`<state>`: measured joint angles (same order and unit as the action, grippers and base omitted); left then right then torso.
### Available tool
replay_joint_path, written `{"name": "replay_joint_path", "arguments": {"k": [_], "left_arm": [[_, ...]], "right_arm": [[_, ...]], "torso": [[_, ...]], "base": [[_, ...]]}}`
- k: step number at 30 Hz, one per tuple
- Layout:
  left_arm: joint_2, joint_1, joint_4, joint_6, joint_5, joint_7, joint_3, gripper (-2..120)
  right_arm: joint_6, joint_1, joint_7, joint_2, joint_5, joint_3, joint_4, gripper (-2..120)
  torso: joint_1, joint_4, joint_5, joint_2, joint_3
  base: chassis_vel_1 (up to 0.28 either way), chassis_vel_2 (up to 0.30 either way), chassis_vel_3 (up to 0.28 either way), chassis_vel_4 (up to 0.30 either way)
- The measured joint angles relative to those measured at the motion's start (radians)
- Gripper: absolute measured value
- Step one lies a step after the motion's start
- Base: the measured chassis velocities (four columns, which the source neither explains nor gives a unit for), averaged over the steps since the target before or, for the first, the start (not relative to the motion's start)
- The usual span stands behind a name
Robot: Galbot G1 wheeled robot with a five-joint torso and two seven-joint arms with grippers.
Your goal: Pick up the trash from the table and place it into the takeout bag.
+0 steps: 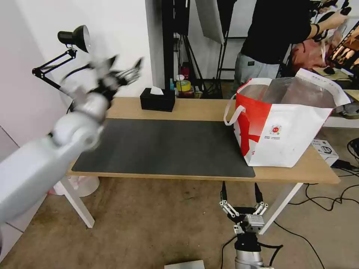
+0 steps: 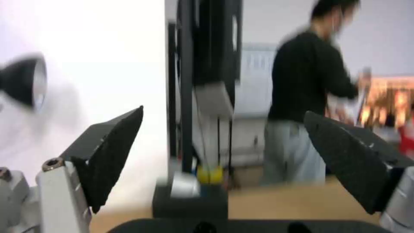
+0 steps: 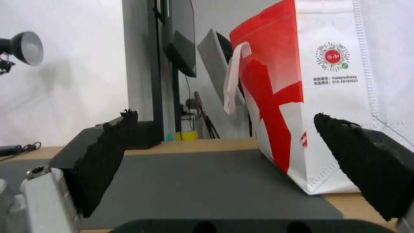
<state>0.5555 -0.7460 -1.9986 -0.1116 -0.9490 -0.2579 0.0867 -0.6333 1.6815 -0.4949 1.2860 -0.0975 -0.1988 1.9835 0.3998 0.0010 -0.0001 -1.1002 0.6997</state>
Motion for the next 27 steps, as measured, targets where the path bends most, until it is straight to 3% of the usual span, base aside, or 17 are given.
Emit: {"name": "replay_joint_path", "arguments": {"k": [2,8,15,19,24,27], "left_arm": [[-0.003,-0.117,-0.042,-0.005,0.051,-0.007,0.023,100],[0.060,-0.205,-0.067,-0.010,0.117,-0.045,0.031,100],[0.138,-0.348,-0.080,-0.050,0.208,-0.038,0.036,100],[0.216,-0.529,-0.110,-0.101,0.334,-0.025,0.089,100],[0.286,-0.633,-0.130,-0.138,0.424,-0.024,0.139,100],[0.386,-0.742,-0.135,-0.197,0.562,-0.022,0.171,100]], "right_arm": [[0.000,0.000,0.000,0.000,0.000,0.000,0.000,100],[0.000,0.000,0.000,0.000,0.000,0.000,0.000,100],[0.000,0.000,0.000,0.000,0.000,0.000,0.000,100],[0.000,0.000,0.000,0.000,0.000,0.000,0.000,100],[0.000,0.000,0.000,0.000,0.000,0.000,0.000,100],[0.000,0.000,0.000,0.000,0.000,0.000,0.000,100]], "torso": [[0.000,-0.0007,-0.0002,0.000,0.000],[0.000,-0.0014,0.0002,0.000,0.000],[0.000,-0.0012,0.0003,0.000,0.000],[0.000,-0.0008,0.0002,0.000,0.000],[0.000,-0.0011,0.0004,0.000,0.000],[0.000,-0.0010,0.0003,0.000,0.000]], "base": [[0.000,0.000,0.000,0.000],[0.000,0.000,0.000,0.000],[0.000,0.000,0.000,0.000],[0.000,0.000,0.000,0.000],[0.000,0.000,0.000,0.000],[0.000,0.000,0.000,0.000]]}}
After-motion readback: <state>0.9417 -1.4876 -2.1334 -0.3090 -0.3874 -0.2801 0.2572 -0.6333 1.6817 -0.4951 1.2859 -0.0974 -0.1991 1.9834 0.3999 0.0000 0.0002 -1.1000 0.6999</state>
